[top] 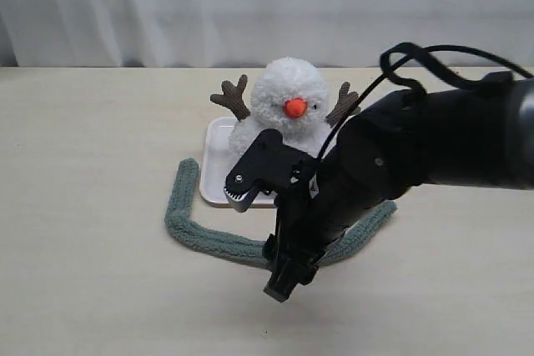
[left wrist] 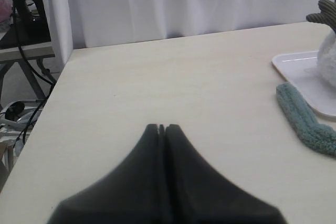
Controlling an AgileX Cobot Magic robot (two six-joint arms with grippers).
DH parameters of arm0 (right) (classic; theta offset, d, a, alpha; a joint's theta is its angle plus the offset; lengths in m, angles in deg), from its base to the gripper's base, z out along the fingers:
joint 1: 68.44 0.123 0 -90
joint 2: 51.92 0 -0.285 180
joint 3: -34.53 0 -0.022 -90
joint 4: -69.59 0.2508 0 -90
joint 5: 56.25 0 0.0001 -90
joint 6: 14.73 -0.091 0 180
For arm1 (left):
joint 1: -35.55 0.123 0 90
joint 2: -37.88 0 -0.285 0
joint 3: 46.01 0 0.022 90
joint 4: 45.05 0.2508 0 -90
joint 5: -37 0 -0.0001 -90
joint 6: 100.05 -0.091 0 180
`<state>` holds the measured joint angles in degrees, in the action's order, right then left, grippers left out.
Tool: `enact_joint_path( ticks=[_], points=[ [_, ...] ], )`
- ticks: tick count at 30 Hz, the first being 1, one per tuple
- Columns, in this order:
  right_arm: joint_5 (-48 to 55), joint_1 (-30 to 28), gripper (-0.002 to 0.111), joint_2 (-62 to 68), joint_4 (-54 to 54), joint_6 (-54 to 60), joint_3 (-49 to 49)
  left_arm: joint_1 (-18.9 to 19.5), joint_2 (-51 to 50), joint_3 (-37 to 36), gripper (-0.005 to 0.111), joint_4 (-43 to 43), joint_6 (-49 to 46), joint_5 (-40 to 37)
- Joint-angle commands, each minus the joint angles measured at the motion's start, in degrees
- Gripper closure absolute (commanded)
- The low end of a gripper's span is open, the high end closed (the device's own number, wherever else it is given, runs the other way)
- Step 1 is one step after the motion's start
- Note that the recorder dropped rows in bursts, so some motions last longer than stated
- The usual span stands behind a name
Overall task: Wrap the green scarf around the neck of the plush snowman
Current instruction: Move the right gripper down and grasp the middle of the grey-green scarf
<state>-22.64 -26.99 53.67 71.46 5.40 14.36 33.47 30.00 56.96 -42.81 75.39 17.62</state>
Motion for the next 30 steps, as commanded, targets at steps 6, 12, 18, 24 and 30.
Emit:
enact_joint_path(
  ticks=[6, 12, 18, 24, 30],
  points=[
    [-1.0, 0.0, 0.046, 9.9, -1.5, 4.4, 6.0, 0.1, 0.1, -0.2, 0.107, 0.1, -0.1, 0.7],
    [-2.7, 0.0, 0.046, 13.7, -6.2, 3.6, 7.6, 0.1, 0.1, -0.2, 0.107, 0.1, -0.1, 0.7],
    [-5.5, 0.0, 0.046, 16.0, -12.9, -1.8, 7.6, 0.1, 0.1, -0.2, 0.107, 0.1, -0.1, 0.7],
    [-5.5, 0.0, 0.055, 18.3, -12.3, -1.5, 7.6, 0.1, 0.1, -0.2, 0.107, 0.1, -0.1, 0.7],
    [-4.4, 0.0, 0.093, 18.5, -12.3, -1.1, 7.6, 0.1, 0.1, -0.2, 0.107, 0.1, -0.1, 0.7]
  ],
)
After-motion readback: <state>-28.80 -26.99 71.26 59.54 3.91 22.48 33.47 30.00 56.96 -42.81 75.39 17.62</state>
